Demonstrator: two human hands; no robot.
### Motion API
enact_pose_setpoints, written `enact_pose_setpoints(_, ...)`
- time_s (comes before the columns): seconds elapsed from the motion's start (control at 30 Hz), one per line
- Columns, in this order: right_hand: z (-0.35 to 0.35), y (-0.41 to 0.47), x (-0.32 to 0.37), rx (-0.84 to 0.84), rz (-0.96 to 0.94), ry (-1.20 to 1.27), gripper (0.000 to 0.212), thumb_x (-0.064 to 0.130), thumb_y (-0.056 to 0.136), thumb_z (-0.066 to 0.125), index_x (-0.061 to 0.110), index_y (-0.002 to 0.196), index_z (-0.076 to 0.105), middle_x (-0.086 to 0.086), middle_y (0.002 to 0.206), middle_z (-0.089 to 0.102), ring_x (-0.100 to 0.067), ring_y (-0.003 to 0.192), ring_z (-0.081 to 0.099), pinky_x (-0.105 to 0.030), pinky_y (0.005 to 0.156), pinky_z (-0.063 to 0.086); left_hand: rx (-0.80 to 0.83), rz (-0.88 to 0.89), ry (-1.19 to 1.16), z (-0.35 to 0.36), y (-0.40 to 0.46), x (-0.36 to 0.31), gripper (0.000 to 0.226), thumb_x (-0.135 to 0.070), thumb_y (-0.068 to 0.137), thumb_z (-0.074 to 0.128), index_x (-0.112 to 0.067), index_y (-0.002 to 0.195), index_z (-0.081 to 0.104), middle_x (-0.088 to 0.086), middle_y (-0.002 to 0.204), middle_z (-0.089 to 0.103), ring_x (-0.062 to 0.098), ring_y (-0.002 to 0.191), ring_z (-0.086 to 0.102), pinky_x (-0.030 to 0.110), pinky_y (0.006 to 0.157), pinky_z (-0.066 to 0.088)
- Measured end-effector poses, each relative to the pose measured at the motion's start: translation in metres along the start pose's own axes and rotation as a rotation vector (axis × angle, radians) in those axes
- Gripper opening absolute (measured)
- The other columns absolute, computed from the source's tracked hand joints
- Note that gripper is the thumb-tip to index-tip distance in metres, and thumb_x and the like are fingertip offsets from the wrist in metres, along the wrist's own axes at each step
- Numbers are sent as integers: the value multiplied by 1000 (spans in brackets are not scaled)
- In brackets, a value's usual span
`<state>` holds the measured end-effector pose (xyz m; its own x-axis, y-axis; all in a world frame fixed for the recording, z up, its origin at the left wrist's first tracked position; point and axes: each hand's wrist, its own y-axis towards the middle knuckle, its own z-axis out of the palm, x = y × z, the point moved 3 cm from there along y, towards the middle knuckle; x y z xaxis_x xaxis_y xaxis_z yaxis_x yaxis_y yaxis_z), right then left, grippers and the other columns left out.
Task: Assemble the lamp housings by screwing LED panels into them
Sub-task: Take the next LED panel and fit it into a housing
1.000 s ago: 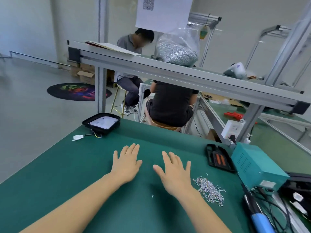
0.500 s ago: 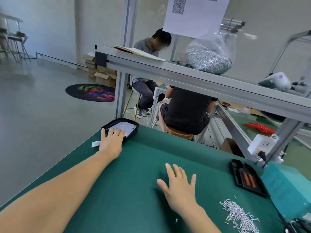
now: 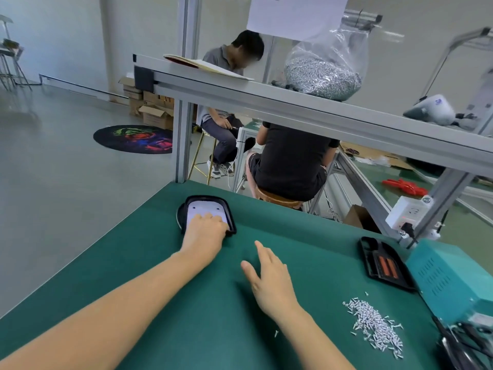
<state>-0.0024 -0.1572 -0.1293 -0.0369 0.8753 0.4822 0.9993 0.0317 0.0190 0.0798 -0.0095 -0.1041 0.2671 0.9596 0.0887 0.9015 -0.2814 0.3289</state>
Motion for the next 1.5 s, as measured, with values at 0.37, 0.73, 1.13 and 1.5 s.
enact_pose_setpoints(0.37,-19,-1,-18,-72,261,754,19,8,92,42,14,85,58,-1,84,53,-17,76,48,-34,73,48,-1,-83,-998,-39,-56,-60,19,-5,83,57,-15,82,74,-11,65,65,0,55,50,11,59,38)
enact_pose_setpoints(0.73,-28,-12,-50,-211,464,1123,38,-10,92,41,11,76,68,-7,76,70,-19,64,64,-23,52,55,-241,-624,-1112,-8,-99,-16,15,-19,88,62,-22,97,50,-7,102,53,15,97,50,28,78,33)
enact_pose_setpoints(1.13,-48,-21,-49,-270,441,1304,33,-13,92,38,1,87,66,-11,80,69,-22,72,63,-24,56,59,85,-195,-555,2,-101,-117,69,-73,59,49,-34,116,44,-17,123,38,11,133,16,38,113,6)
enact_pose_setpoints(1.5,-64,-37,-86,-215,440,1187,30,-10,93,43,6,88,68,-7,79,72,-19,70,64,-22,53,55,75,-290,-379,2,-90,-50,26,-33,79,59,-32,105,57,-11,109,55,15,107,43,27,79,25)
